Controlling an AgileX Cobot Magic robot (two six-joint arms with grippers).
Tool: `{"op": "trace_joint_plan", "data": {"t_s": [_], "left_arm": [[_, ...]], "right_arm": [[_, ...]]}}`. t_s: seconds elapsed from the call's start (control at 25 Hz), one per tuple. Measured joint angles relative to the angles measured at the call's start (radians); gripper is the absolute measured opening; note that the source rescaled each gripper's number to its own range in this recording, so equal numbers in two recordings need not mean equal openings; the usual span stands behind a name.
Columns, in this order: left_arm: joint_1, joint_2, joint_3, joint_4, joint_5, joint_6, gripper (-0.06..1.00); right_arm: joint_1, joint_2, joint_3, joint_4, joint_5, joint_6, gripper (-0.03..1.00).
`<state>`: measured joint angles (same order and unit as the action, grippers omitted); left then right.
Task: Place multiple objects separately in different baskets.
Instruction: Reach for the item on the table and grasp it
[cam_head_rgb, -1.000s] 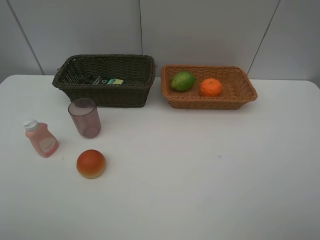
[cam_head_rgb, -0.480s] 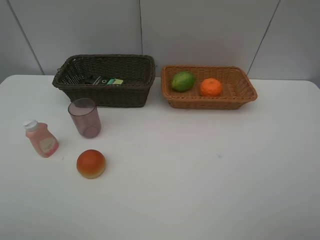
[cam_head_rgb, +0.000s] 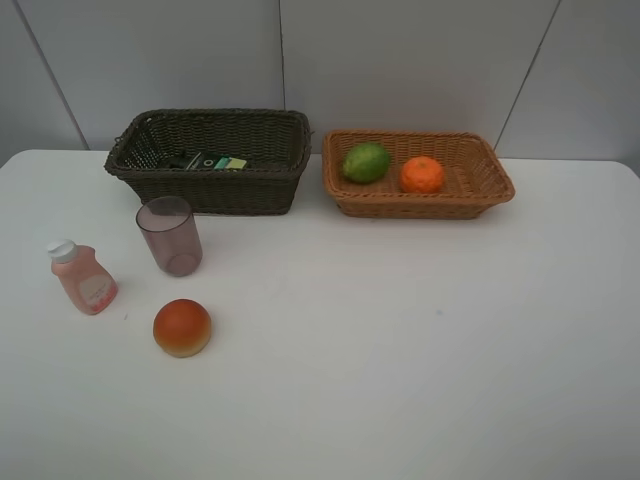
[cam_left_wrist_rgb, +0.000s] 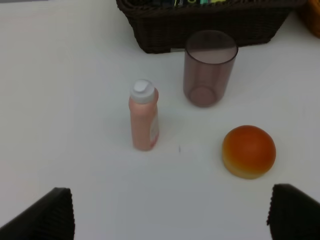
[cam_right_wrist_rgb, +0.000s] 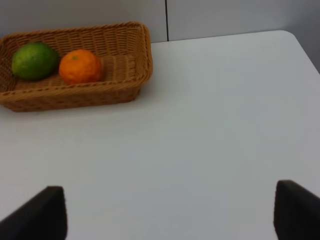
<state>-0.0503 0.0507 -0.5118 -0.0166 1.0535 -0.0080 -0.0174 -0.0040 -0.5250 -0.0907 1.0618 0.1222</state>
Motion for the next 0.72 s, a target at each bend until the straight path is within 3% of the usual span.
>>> {"op": "trace_joint_plan", "data": {"t_s": [0.24, 0.48, 0.72], "left_arm": [[0.0, 0.295, -0.098, 0.0, -0.048, 0.0, 1.0], [-0.01, 0.74, -0.306, -0.028, -0.074, 0.053, 1.0], [-0.188, 1.143, -0.529, -0.01, -0.079, 0.095, 1.0]], "right_arm": [[0.0, 0.0, 0.0, 0.001, 0.0, 0.0, 0.67], [0.0, 0.0, 0.0, 0.001, 0.0, 0.0, 0.67], [0.0, 0.0, 0.0, 0.001, 0.0, 0.0, 0.67]]}}
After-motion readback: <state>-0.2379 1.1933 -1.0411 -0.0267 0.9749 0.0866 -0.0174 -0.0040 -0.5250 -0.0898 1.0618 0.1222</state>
